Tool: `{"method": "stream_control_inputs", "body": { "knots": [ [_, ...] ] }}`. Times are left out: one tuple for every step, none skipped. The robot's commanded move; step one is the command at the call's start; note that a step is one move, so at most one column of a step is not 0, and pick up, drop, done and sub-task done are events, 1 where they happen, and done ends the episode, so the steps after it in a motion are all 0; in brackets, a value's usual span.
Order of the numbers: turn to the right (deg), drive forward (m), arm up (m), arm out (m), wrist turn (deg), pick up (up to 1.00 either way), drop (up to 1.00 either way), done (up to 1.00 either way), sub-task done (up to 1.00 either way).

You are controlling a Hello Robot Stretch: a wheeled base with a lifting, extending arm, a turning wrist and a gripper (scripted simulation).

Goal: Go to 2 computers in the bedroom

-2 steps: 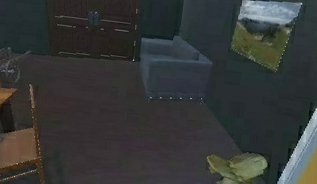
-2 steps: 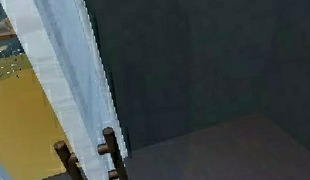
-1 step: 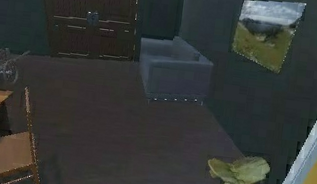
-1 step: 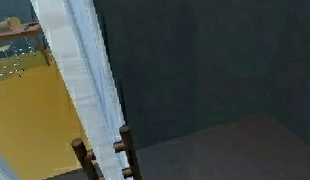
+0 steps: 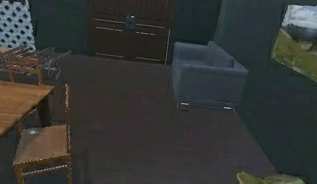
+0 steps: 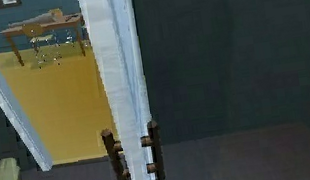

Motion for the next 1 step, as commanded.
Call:
{"method": "stream_control_inputs", "body": {
  "knots": [
    [0.0,0.15,0.00,0.00,0.0,0.00,0.00,0.00,0.00]
  ]
}}
